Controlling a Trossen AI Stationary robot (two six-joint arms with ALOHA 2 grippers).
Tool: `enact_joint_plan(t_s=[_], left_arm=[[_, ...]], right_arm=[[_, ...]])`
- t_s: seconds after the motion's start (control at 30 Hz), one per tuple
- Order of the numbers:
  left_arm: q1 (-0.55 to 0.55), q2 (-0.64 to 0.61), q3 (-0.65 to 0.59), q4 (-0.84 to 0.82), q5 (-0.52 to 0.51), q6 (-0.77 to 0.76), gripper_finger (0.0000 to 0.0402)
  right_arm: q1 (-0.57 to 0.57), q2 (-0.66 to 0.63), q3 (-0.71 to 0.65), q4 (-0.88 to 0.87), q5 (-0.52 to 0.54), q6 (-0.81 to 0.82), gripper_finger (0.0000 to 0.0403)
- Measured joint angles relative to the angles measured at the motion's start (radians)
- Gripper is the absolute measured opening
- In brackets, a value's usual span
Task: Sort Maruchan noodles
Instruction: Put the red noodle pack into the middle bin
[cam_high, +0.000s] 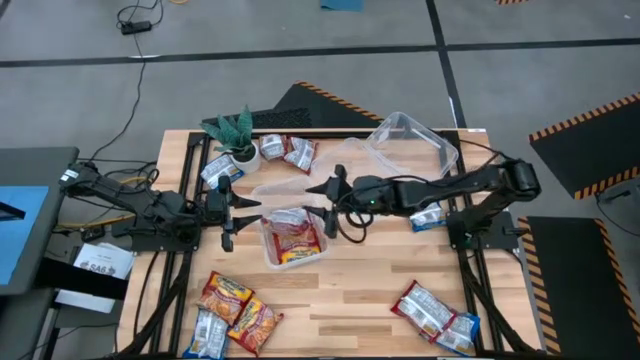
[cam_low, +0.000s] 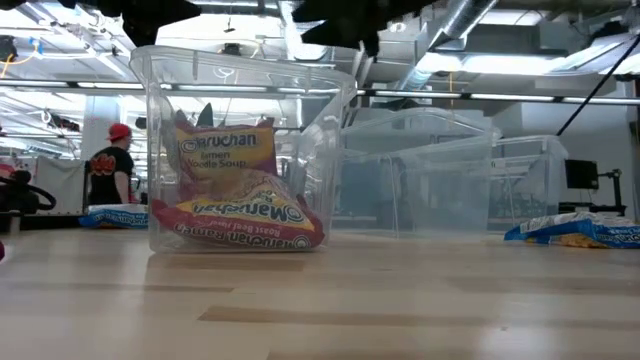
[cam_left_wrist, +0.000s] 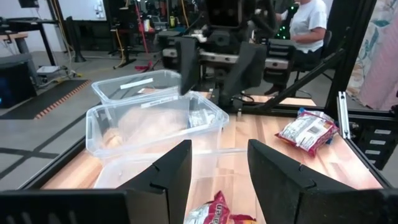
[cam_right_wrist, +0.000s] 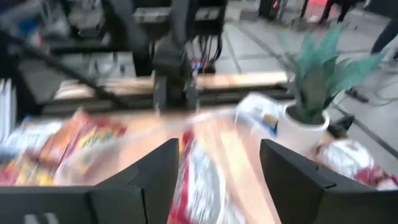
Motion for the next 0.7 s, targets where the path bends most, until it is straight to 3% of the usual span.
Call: enact_joint_plan(t_s=[0.2,0.53,0.7], left_arm=[[0.000,0.000,0.000,-0.027,-0.006,-0.023,0.0144],[0.000,0.000,0.000,-0.045,-0.008,-0.078,0.0144],[0.000,0.001,0.000,-0.073,-0.008,-0.124,0.0144]], right_arm=[[0.059,-0.095,0.000,-0.282,0.052,0.001,0.0248],[0.251,-0.238,-0.002,-0.722,0.401,0.191,0.0248],[0.358,-0.329,-0.096,-0.740,0.570,0.308,0.0248]])
